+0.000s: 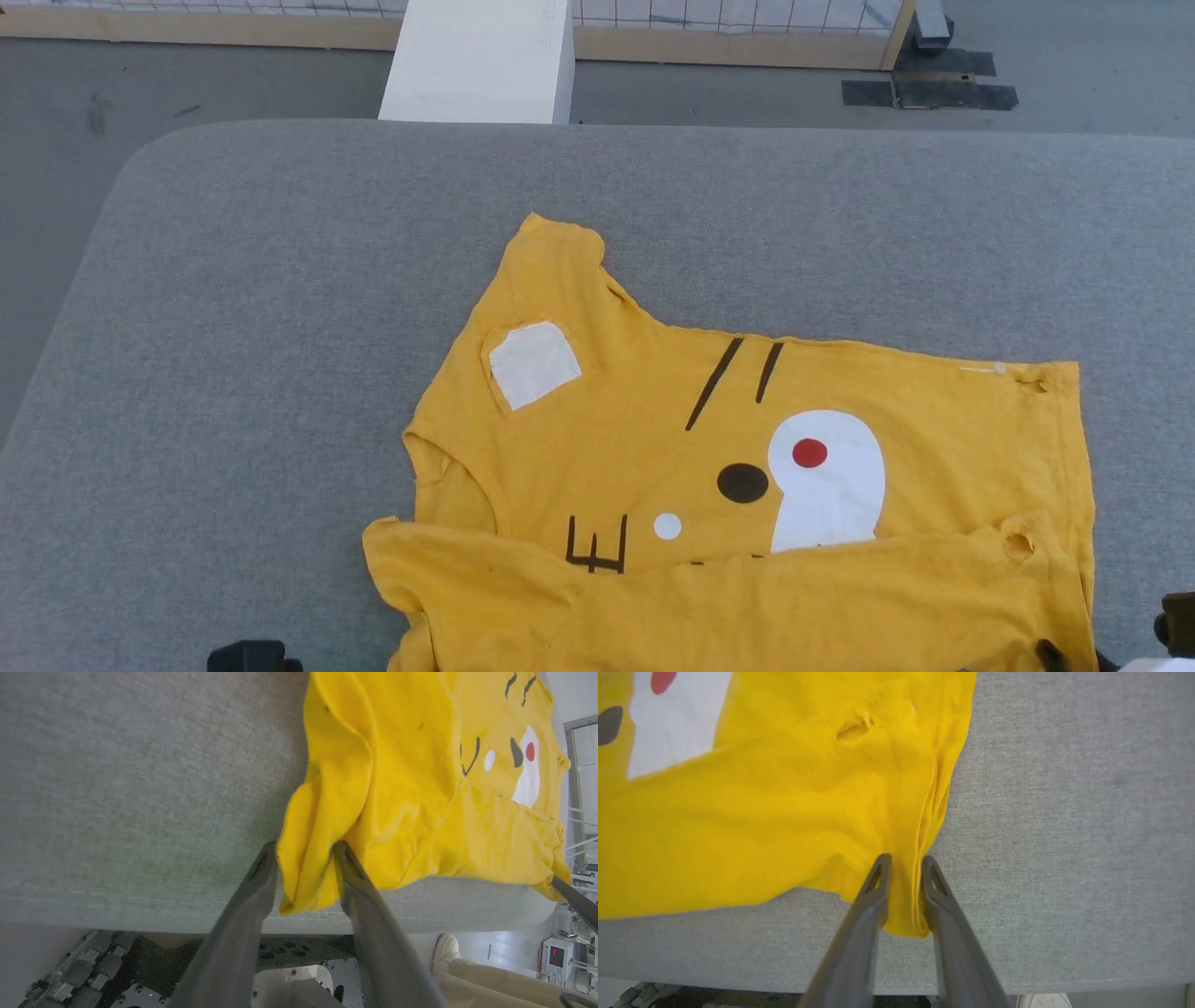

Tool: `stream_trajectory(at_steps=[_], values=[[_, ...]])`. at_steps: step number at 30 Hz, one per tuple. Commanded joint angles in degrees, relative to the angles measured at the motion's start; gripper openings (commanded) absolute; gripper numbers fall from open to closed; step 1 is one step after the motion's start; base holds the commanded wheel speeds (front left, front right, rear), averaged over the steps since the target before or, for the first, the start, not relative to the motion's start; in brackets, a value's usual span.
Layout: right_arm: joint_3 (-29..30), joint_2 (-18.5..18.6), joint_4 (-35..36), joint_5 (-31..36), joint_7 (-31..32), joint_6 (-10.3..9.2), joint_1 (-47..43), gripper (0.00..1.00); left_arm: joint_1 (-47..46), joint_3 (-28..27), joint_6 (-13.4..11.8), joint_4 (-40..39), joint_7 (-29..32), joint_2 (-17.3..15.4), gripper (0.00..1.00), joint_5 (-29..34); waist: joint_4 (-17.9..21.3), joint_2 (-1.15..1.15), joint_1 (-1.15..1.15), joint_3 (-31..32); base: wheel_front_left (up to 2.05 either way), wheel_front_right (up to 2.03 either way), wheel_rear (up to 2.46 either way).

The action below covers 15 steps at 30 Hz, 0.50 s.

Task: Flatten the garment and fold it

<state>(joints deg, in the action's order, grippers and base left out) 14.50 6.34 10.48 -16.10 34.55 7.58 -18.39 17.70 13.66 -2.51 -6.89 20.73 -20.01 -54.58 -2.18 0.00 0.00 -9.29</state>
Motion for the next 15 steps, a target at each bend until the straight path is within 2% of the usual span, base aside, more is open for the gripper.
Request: stream_trajectory(at_steps=[1, 4, 9, 15], values=[[-0.11, -0.11, -0.31, 0.21, -1.22, -0.09, 1.22, 1.0, -1.28, -0.21, 0.41, 0.44, -0.73, 0.14, 1.0, 0.92, 0.04, 0.0, 0.0, 0.22, 0.0, 0.0, 0.0], [-0.24, 0.29, -0.06, -0.43, -2.88, -0.09, 1.64, 1.0, -1.33, -0.83, 0.61, -0.18, -1.64, 0.23, 1.0, 0.75, 0.12, 0.0, 0.0, 0.45, 0.0, 0.0, 0.0], [1.28, 1.13, 3.14, 0.38, -8.71, -0.09, 3.47, 1.0, -1.67, -4.43, 0.66, -5.93, -5.97, -0.79, 1.0, 2.07, 0.47, 0.0, 0.0, -0.35, 0.0, 0.0, 0.0], [1.92, -0.82, 5.81, 4.33, -16.69, -0.09, 7.75, 1.0, -9.88, -7.93, 0.4, -10.84, -13.57, -3.68, 1.0, 11.02, 0.57, 0.0, 0.0, -4.06, 0.0, 0.0, 0.0]])
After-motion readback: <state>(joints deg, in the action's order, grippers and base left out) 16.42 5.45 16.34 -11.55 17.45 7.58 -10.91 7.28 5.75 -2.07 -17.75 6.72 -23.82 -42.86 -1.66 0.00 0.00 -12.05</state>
